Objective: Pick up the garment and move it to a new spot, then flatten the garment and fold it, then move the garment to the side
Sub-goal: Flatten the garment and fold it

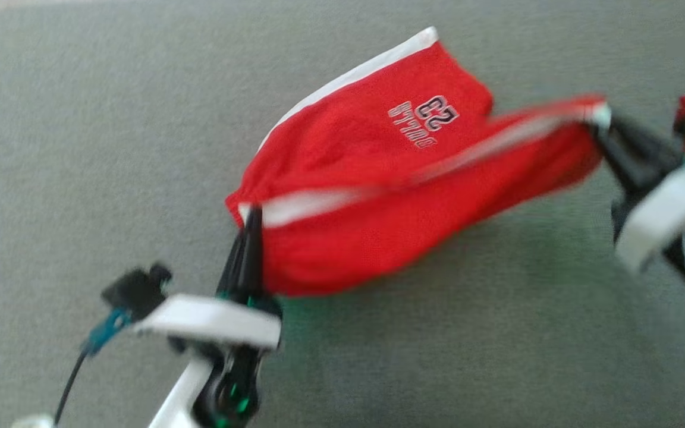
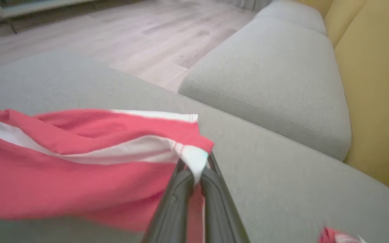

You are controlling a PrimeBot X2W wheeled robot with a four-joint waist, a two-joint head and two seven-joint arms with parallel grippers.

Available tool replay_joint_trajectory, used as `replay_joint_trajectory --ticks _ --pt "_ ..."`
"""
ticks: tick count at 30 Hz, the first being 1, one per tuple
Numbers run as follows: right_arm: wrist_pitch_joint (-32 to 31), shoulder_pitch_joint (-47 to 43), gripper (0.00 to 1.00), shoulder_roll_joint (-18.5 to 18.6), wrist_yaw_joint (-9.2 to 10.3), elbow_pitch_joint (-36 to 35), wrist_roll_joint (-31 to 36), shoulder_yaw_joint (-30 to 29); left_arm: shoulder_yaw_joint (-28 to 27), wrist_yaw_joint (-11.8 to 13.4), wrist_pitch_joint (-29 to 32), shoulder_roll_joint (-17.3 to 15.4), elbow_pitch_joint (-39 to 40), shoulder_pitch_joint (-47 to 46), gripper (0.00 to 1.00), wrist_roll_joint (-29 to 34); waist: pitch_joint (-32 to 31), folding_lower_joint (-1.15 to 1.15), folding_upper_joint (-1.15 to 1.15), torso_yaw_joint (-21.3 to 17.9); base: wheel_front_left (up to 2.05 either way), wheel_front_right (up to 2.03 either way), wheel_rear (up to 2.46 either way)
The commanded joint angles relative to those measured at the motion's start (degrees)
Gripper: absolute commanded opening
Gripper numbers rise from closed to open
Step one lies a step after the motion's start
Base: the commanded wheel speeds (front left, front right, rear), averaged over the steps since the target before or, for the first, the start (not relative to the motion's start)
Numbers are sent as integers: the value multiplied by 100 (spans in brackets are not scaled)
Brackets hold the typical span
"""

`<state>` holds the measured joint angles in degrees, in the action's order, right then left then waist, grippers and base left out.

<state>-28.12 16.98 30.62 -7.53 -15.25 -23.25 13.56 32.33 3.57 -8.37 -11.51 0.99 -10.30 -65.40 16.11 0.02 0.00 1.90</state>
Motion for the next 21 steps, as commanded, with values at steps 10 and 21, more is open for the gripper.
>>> replay_joint_trajectory --ticks 10,21 --pt "760 2546 0 227 4 2036 -908 1354 -317 -68 -497 759 -1554 -1579 0 154 837 -2 0 748 0 0 0" --pt "1128 3780 0 123 4 3686 -1405 2237 -134 -348 -659 861 -2325 -2357 0 -227 1306 -2 0 1033 0 0 0"
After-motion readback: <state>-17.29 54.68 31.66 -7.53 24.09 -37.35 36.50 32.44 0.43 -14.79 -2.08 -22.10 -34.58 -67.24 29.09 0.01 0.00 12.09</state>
